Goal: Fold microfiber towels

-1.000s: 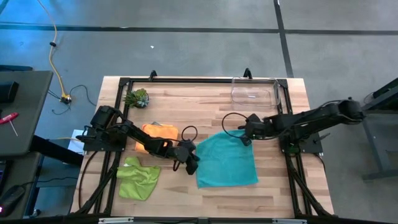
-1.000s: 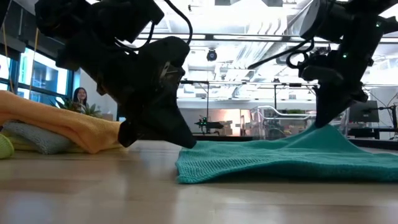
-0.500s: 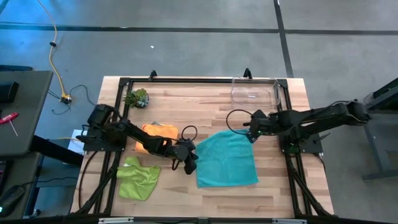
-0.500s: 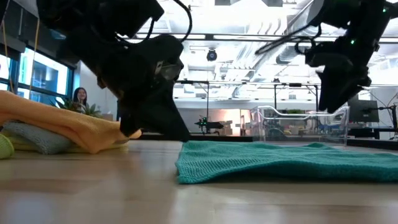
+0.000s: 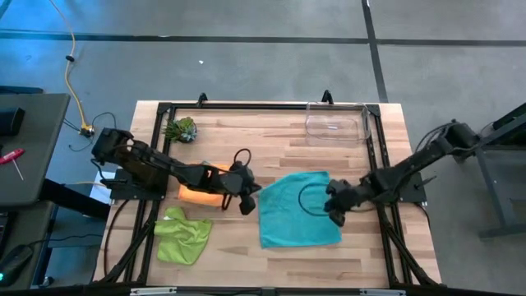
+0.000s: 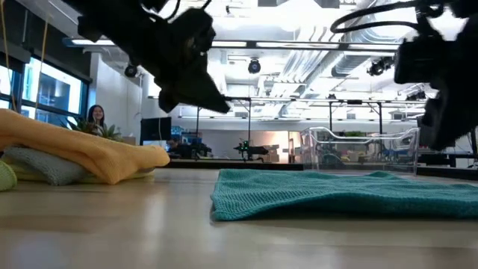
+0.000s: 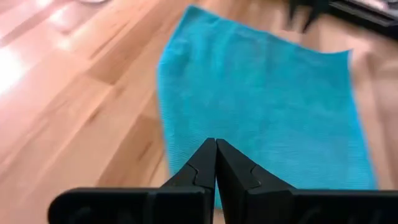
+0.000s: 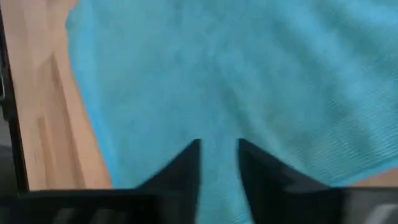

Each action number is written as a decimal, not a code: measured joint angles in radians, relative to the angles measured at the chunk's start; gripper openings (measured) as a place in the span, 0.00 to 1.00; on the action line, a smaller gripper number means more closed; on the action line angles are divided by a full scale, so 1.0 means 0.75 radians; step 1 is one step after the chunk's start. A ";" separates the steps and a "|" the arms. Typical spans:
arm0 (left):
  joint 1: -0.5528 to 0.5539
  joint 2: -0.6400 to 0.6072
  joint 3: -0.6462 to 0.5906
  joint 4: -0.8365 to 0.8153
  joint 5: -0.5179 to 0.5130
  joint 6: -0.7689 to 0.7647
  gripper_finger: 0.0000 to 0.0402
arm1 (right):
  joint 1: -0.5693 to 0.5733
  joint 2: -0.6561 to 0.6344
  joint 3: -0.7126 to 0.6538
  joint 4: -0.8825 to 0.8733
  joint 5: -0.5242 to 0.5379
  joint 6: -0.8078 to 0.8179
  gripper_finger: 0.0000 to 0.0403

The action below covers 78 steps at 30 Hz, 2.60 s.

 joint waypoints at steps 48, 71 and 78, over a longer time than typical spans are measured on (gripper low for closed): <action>-0.056 0.309 0.004 0.197 -0.038 0.365 0.35 | 0.303 0.443 0.192 -0.174 0.006 0.275 0.00; 0.025 0.597 0.254 0.224 -0.086 0.794 0.57 | 0.303 0.443 0.192 -0.125 -0.012 0.299 0.00; 0.053 0.603 0.250 0.253 -0.287 0.841 0.57 | 0.303 0.443 0.193 -0.124 -0.006 0.296 0.00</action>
